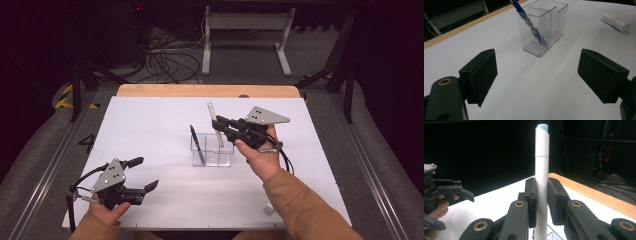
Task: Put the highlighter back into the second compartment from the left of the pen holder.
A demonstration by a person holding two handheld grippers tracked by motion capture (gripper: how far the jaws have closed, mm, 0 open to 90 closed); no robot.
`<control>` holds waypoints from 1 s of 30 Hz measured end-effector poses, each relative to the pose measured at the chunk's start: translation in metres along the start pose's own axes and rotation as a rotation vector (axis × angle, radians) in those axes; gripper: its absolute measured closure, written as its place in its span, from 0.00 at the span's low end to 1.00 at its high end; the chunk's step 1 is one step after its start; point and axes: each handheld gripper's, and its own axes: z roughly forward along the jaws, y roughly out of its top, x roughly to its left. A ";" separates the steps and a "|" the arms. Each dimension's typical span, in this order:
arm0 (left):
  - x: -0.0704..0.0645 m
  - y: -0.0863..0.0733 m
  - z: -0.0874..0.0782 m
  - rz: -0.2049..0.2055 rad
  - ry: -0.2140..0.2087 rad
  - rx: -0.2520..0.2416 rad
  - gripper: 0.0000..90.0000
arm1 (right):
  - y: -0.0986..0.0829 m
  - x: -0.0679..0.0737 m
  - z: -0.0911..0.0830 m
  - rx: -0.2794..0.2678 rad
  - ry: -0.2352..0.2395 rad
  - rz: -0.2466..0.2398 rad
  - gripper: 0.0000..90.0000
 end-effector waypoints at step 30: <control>-0.001 0.000 0.001 0.001 -0.001 0.003 0.19 | -0.022 -0.005 0.023 0.049 -0.034 0.057 0.88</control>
